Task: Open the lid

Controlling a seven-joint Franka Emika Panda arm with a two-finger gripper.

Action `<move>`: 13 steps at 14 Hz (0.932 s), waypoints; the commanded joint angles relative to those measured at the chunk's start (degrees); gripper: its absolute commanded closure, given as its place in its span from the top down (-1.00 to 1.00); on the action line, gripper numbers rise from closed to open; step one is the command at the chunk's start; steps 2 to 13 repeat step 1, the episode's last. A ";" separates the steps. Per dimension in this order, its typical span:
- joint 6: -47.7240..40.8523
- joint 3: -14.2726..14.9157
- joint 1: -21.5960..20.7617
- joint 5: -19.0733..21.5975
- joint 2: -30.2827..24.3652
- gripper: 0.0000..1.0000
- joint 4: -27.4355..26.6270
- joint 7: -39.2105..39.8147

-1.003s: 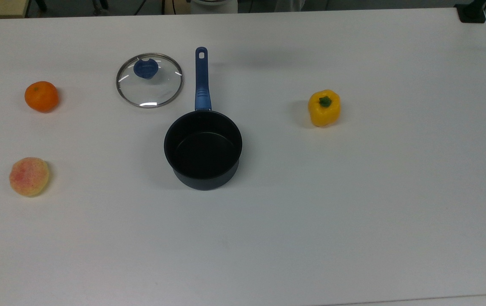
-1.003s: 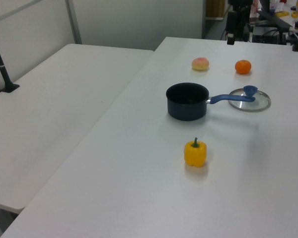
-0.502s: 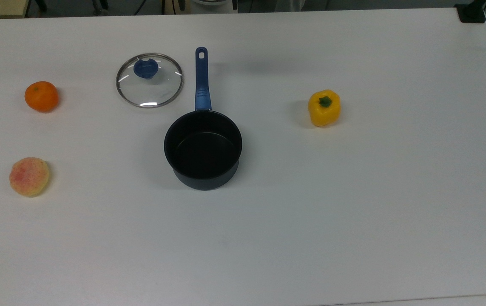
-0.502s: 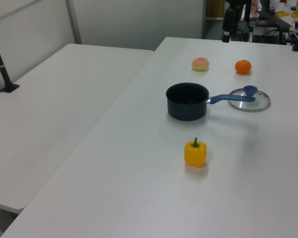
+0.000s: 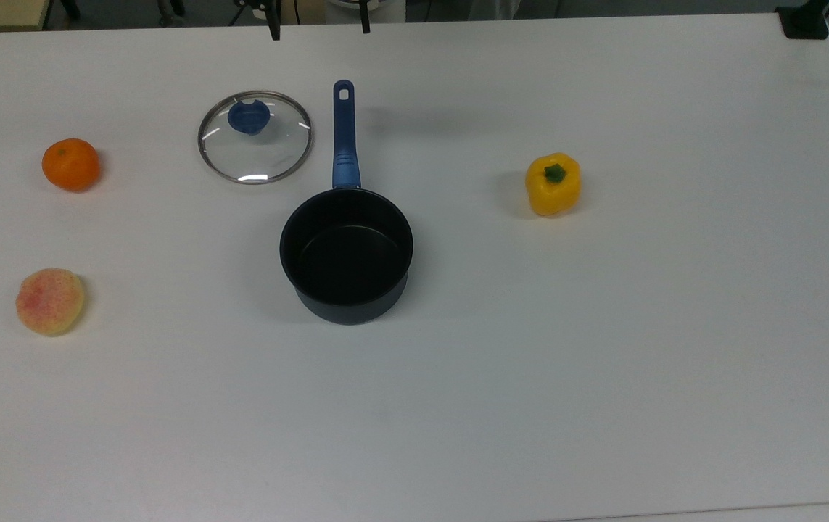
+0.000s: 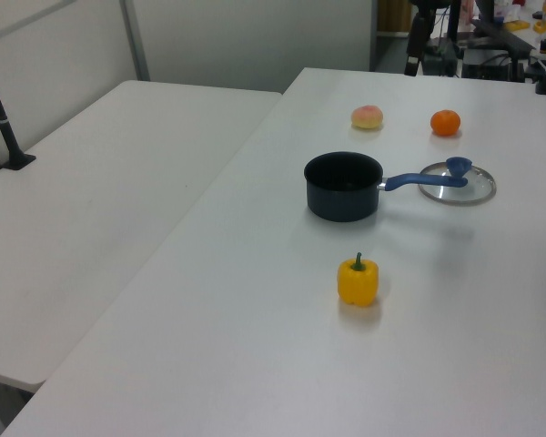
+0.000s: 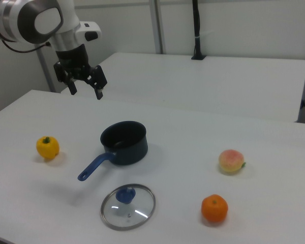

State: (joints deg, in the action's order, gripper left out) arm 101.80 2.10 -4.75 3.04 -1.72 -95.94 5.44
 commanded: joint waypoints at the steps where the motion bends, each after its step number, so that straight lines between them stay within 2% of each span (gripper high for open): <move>1: 0.42 0.53 -1.22 -0.66 -1.01 1.00 -1.36 0.98; 13: 0.42 0.53 -1.22 -0.66 -1.01 1.00 -1.36 0.98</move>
